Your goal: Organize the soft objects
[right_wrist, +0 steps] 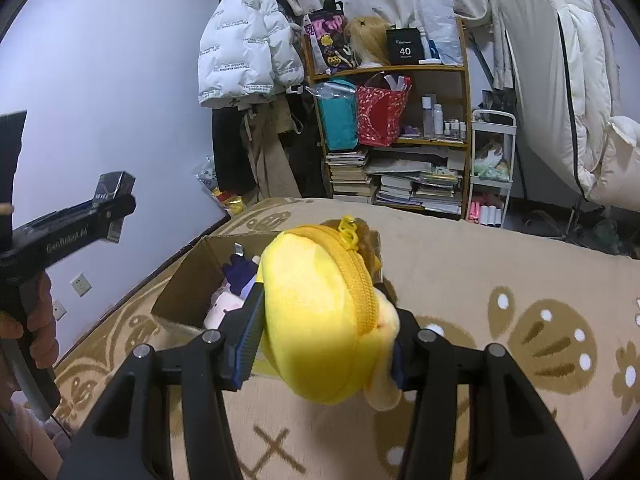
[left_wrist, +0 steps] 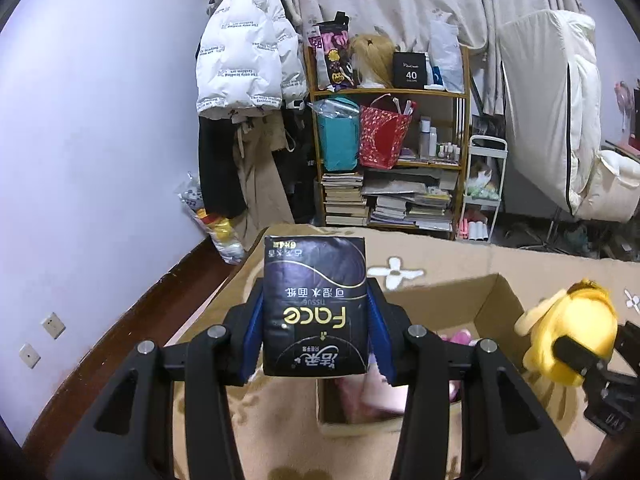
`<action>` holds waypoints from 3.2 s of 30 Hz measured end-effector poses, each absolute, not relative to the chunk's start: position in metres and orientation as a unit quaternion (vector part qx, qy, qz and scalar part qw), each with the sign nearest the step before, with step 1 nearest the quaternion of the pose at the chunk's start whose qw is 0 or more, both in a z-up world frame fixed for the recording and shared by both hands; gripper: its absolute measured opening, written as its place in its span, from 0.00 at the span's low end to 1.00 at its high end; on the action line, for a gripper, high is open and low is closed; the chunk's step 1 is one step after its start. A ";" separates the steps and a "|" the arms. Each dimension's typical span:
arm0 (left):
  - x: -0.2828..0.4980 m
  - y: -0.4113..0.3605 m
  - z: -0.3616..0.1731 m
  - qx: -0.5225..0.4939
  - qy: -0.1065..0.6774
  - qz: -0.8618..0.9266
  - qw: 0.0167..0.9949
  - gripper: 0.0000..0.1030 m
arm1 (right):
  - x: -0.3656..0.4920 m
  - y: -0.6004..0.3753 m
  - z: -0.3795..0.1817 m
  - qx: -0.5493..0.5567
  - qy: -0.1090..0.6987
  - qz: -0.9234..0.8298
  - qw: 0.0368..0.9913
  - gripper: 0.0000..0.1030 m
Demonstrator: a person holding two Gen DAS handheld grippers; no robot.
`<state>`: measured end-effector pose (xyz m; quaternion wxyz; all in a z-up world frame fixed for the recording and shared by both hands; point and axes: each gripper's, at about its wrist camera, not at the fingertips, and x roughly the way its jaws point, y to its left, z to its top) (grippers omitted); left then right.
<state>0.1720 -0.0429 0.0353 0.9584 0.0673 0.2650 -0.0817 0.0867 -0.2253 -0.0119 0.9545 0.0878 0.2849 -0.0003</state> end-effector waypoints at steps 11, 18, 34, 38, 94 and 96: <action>0.210 -0.048 0.006 0.065 0.290 -0.082 0.951 0.43 | 0.132 -0.224 -0.026 0.074 0.294 0.004 0.953 0.54; 0.222 -0.057 -0.015 0.058 0.313 -0.109 0.942 0.43 | 0.156 -0.228 -0.034 0.076 0.298 0.008 0.952 0.54; 0.230 -0.064 -0.048 0.039 0.375 -0.127 0.918 0.44 | 0.166 -0.229 -0.060 0.085 0.324 0.007 0.942 0.61; 0.226 -0.062 -0.047 0.032 0.373 -0.130 0.918 0.56 | 0.165 -0.229 -0.059 0.086 0.324 0.009 0.942 0.64; 0.013 0.015 0.072 0.044 0.207 -0.065 0.975 1.00 | -0.022 -0.213 0.043 0.068 0.203 -0.016 0.977 1.00; 0.011 0.013 0.069 0.046 0.205 -0.064 0.975 1.00 | -0.026 -0.216 0.042 0.072 0.199 -0.017 0.977 1.00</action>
